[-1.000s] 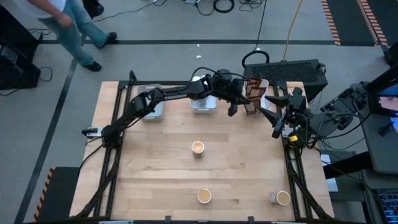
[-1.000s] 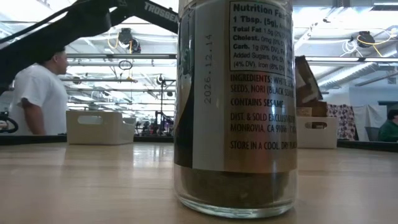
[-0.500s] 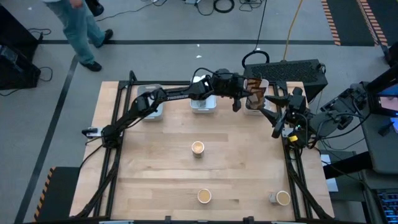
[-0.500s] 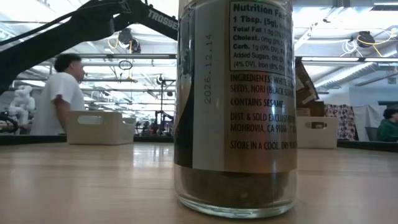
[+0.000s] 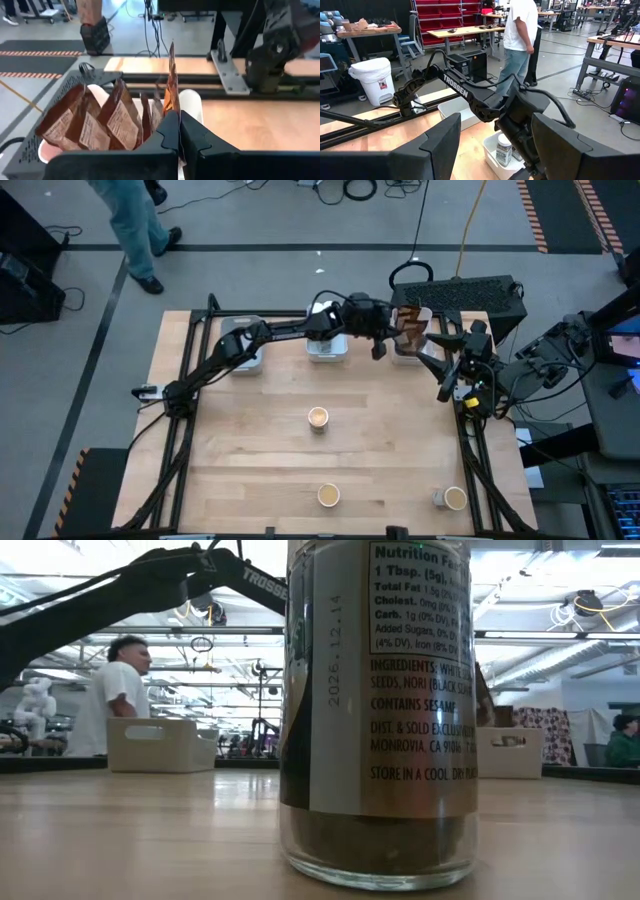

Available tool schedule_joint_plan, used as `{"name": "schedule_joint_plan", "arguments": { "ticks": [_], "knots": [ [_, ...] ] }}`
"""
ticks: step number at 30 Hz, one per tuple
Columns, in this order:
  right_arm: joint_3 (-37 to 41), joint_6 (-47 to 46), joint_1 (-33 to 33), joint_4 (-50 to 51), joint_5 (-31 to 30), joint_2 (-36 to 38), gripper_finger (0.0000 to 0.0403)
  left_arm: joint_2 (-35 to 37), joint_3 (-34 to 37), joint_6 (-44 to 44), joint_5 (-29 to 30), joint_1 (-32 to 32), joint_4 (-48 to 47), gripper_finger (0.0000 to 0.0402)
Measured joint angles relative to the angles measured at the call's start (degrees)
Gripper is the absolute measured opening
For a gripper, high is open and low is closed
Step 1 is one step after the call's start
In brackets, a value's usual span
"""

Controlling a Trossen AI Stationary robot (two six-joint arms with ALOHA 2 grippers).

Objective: Sort spices by type
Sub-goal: Put the orange seasoning bag into the right white bin

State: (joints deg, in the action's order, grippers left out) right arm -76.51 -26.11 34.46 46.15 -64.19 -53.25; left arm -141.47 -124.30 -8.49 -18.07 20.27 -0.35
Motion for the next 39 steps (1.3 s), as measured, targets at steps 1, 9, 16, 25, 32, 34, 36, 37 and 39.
{"name": "schedule_joint_plan", "arguments": {
  "ticks": [1,9,16,25,32,34,36,37,39],
  "knots": [
    [0.0,0.0,0.0,0.0,0.0,0.0,0.0226,-0.1,0.0,-1.0,0.2,0.0,-0.2,0.0],
    [0.0,0.2,0.0,0.0,1.5,0.0,0.0226,0.0,0.0,-4.1,0.6,-0.2,-0.5,0.0],
    [0.0,0.4,0.0,0.0,1.5,0.0,0.0226,0.0,0.0,-4.4,0.6,-0.5,-1.6,0.0],
    [0.0,0.4,0.0,0.0,1.5,0.0,0.0226,-1.4,-0.1,-4.5,0.3,-1.0,-3.2,0.0],
    [0.0,0.3,0.0,0.0,1.5,0.0,0.0226,-1.8,0.0,-4.5,0.2,-1.3,-3.3,0.0003],
    [0.0,0.4,0.0,0.0,1.5,0.0,0.0226,-1.9,0.0,-4.5,0.2,-1.3,-3.4,0.0013],
    [0.0,0.4,0.0,0.0,1.5,0.0,0.0226,-1.9,0.0,-4.5,0.2,-1.3,-3.4,0.0027],
    [0.0,0.4,0.0,0.0,1.5,0.0,0.0226,-1.9,0.0,-4.5,0.2,-1.3,-3.3,0.0035],
    [0.0,0.4,0.0,0.4,1.5,0.0,0.0226,-1.9,0.0,-4.5,0.7,-1.3,-3.1,0.0049]
  ]
}}
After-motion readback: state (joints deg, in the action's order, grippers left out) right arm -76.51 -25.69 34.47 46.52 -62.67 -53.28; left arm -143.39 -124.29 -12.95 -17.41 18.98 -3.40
